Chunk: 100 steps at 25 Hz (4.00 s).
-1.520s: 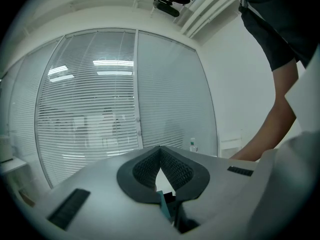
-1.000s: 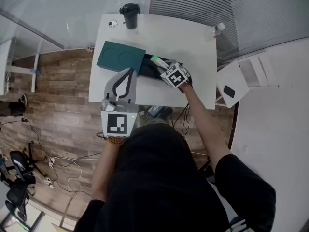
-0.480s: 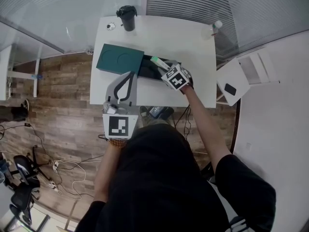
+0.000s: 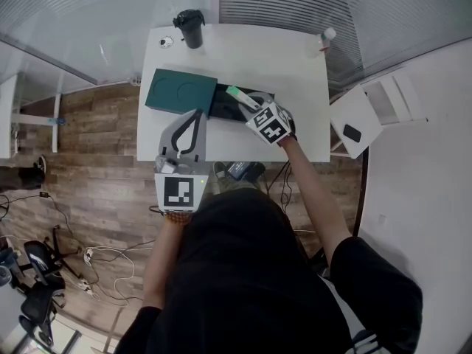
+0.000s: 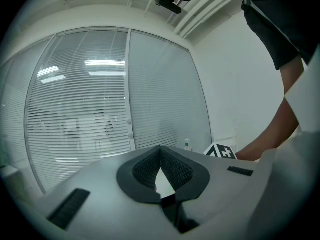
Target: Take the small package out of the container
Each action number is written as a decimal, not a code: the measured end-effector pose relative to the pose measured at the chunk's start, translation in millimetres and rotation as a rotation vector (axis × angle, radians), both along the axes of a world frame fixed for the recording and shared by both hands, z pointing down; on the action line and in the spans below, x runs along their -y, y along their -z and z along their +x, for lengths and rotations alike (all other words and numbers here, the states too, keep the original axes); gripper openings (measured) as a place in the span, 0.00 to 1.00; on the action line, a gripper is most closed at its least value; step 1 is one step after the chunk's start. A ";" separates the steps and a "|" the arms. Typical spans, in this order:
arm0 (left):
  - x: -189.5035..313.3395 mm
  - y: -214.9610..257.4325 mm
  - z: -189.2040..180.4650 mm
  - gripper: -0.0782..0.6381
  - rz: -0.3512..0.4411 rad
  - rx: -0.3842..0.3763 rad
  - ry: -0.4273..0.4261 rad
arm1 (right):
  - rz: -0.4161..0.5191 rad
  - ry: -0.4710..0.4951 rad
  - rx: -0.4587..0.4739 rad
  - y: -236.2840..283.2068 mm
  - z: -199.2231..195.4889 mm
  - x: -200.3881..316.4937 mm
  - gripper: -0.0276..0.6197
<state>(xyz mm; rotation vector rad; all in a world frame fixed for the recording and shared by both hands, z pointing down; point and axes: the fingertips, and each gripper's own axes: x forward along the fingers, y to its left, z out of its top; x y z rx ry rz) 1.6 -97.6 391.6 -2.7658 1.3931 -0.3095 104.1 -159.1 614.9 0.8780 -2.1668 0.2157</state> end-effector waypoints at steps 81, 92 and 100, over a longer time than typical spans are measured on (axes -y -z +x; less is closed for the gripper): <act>-29.4 -0.5 63.9 0.11 0.029 -0.040 -0.164 | 0.816 -0.327 0.321 265.4 43.4 -96.2 0.18; -31.4 2.0 63.1 0.11 0.022 -0.062 -0.165 | 0.809 -0.332 0.300 263.9 38.7 -94.8 0.18; -32.0 0.3 57.7 0.11 0.006 -0.077 -0.152 | 0.778 -0.346 0.283 256.9 36.0 -96.2 0.18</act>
